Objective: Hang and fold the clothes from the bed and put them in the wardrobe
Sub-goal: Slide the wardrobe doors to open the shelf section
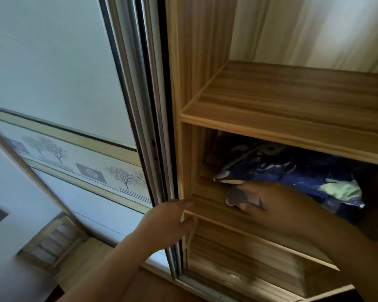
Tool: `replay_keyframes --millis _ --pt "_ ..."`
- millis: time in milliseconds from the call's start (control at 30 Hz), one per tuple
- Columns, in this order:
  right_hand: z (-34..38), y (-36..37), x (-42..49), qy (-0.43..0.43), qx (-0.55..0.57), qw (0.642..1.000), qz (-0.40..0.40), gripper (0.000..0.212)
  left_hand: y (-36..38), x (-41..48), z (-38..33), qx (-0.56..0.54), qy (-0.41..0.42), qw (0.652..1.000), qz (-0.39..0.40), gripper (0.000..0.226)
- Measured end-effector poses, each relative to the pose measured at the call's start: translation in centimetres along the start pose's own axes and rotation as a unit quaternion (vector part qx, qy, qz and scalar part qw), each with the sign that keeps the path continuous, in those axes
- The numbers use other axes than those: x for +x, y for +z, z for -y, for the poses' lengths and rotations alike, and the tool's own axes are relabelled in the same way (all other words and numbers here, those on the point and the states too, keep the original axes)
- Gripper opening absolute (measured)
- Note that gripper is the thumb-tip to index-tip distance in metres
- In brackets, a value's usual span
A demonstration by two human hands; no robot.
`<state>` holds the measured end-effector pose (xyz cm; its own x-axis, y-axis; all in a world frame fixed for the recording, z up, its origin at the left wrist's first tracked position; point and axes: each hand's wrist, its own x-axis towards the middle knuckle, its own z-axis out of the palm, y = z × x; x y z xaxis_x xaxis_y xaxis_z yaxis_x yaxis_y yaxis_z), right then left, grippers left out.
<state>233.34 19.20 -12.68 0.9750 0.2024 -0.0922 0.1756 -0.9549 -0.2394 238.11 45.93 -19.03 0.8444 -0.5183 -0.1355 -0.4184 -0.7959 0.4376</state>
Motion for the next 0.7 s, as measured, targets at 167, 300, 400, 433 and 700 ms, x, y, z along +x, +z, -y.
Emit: replay_keyframes --millis 167,300,400,433,700 --pt "-3.8 1.0 -4.0 0.111 -0.056 0.991 0.040 0.066 0.0 1.9 -3.7 0.071 0.017 0.997 0.005 0.041" --pt "-6.7 1.9 -8.0 0.197 -0.057 0.979 0.015 0.050 0.7 4.0 -7.0 0.097 0.051 0.994 0.013 0.039" --pt "-8.2 2.1 -11.7 0.251 -0.052 0.967 0.013 0.045 2.3 5.6 -9.8 0.115 0.083 0.989 0.037 0.042" --pt "-8.7 2.4 -13.1 0.271 -0.051 0.961 0.008 0.046 3.0 6.1 -10.8 0.121 0.098 0.987 0.044 0.050" --pt "-11.5 4.7 -24.5 0.449 0.050 0.892 0.018 0.046 10.7 8.3 -19.9 0.179 0.213 0.953 0.121 0.047"
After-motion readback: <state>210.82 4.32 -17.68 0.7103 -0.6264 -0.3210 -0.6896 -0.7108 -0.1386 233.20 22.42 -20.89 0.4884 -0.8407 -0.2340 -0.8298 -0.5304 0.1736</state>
